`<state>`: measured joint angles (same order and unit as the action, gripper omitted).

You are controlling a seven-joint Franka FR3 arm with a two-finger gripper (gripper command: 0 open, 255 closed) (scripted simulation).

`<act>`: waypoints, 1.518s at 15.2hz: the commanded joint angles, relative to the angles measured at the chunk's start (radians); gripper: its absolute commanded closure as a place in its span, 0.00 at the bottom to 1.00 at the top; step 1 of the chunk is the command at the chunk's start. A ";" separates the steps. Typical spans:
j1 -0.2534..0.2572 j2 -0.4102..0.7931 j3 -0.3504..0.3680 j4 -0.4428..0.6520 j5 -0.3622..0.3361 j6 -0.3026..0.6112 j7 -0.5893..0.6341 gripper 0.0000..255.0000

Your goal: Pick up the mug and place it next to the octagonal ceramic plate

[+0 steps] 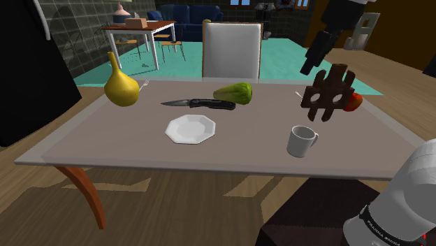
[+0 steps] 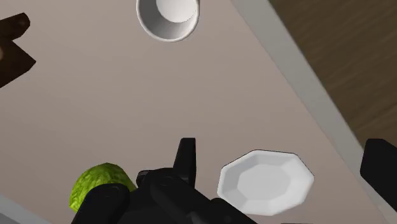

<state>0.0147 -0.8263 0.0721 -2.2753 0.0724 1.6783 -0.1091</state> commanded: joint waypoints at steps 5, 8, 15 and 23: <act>0.008 -0.028 -0.014 -0.140 -0.018 0.079 -0.052 0.00; 0.012 -0.040 -0.026 -0.239 -0.034 0.141 -0.091 0.00; 0.010 -0.036 -0.059 -0.448 -0.083 0.300 -0.183 0.00; -0.012 0.032 -0.095 -0.610 -0.142 0.486 -0.261 0.00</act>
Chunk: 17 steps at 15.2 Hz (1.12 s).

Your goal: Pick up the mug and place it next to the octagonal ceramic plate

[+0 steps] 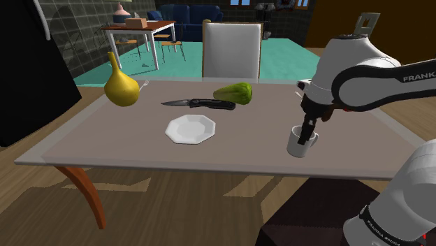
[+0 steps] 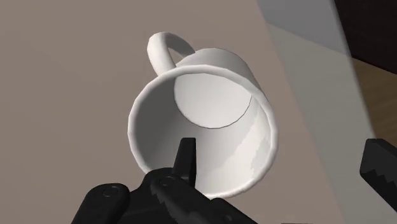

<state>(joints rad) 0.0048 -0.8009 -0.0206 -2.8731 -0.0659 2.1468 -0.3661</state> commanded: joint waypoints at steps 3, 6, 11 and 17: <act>-0.004 0.036 -0.004 -0.038 -0.007 0.073 -0.003 0.00; -0.007 0.078 -0.006 -0.066 -0.012 0.143 -0.001 0.00; -0.007 0.078 -0.006 -0.066 -0.012 0.143 -0.001 0.00; -0.007 0.078 -0.006 -0.066 -0.012 0.143 -0.001 1.00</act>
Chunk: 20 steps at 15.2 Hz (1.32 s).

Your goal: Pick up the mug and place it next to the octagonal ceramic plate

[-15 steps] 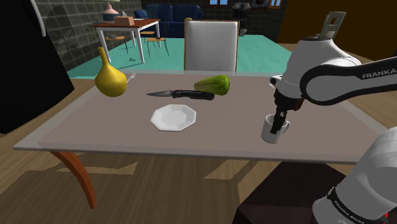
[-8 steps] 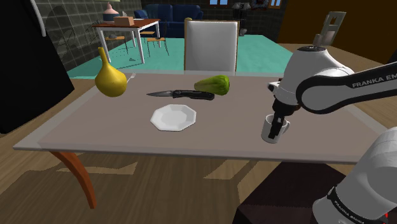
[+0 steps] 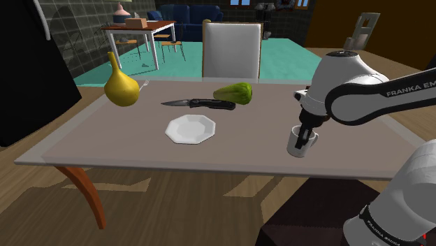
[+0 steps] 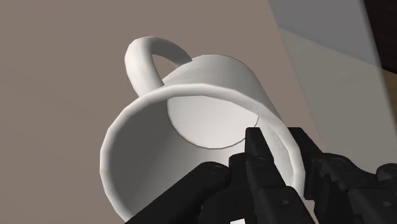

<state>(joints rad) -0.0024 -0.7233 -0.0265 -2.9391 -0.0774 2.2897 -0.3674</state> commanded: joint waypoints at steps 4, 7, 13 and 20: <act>0.000 0.000 0.000 0.000 0.000 0.000 0.000 1.00; 0.000 0.000 0.000 0.000 0.000 0.000 0.000 1.00; 0.003 -0.056 0.001 0.055 0.006 -0.110 -0.005 1.00; 0.006 -0.099 0.003 0.128 0.011 -0.227 -0.010 1.00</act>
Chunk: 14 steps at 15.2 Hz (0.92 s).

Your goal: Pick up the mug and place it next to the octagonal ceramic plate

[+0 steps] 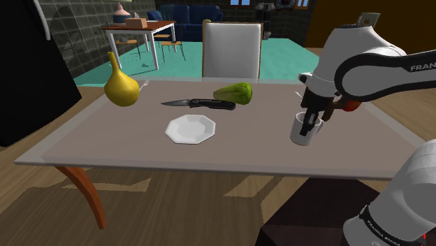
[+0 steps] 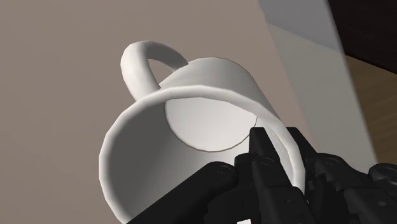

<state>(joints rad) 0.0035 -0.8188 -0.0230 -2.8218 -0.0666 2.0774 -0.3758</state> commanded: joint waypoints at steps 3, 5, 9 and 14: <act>0.001 -0.016 0.000 0.046 0.002 -0.061 -0.003 1.00; 0.001 -0.022 0.001 0.069 0.003 -0.091 -0.005 1.00; 0.002 -0.030 0.002 0.119 0.005 -0.149 -0.007 1.00; 0.003 -0.034 0.004 0.184 0.008 -0.218 -0.010 1.00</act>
<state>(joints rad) 0.0058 -0.8499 -0.0206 -2.6476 -0.0598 1.8722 -0.3861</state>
